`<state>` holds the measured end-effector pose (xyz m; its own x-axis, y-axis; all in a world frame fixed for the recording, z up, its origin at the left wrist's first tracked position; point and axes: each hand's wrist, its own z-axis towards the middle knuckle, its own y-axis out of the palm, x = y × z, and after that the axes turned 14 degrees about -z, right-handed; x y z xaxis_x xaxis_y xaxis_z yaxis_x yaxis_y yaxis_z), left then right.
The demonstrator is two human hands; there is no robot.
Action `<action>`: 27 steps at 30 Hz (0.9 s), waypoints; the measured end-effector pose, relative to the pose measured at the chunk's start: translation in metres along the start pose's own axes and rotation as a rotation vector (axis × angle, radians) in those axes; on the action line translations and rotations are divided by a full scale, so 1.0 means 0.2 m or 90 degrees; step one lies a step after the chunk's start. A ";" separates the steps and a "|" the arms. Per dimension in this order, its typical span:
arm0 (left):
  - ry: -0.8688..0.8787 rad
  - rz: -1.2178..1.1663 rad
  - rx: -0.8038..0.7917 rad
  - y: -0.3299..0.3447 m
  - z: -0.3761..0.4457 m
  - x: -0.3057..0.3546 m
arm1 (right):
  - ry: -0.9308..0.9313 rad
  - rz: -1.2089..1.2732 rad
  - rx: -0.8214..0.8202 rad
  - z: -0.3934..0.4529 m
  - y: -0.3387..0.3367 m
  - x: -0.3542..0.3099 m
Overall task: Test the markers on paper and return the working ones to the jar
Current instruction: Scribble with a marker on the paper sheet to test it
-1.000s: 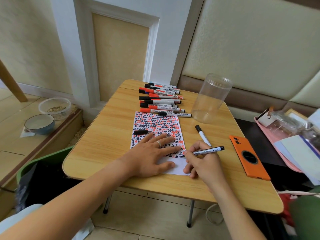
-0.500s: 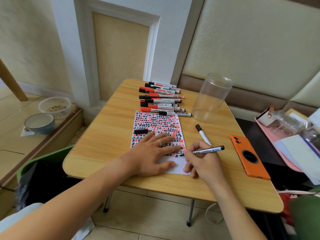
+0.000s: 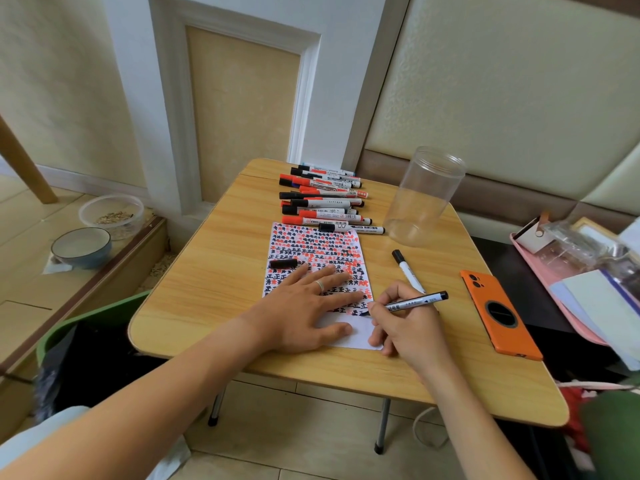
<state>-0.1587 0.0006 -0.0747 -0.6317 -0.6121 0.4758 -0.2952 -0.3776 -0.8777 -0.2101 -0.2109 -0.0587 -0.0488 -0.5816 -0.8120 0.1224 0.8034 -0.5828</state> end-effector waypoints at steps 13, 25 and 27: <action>0.008 -0.266 0.167 -0.05 -0.02 0.01 | 0.015 0.019 0.013 0.01 0.00 0.01; -0.205 -0.074 0.404 -0.11 -0.06 -0.16 | -0.009 0.112 0.007 -0.02 -0.02 0.00; -0.162 -0.092 0.417 -0.12 -0.06 -0.14 | -0.041 0.125 -0.007 -0.02 -0.02 -0.01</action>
<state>-0.1428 0.0346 -0.0673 -0.4085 -0.6377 0.6531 0.1785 -0.7575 -0.6280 -0.2153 -0.2125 -0.0544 0.0379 -0.4204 -0.9066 0.1130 0.9032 -0.4141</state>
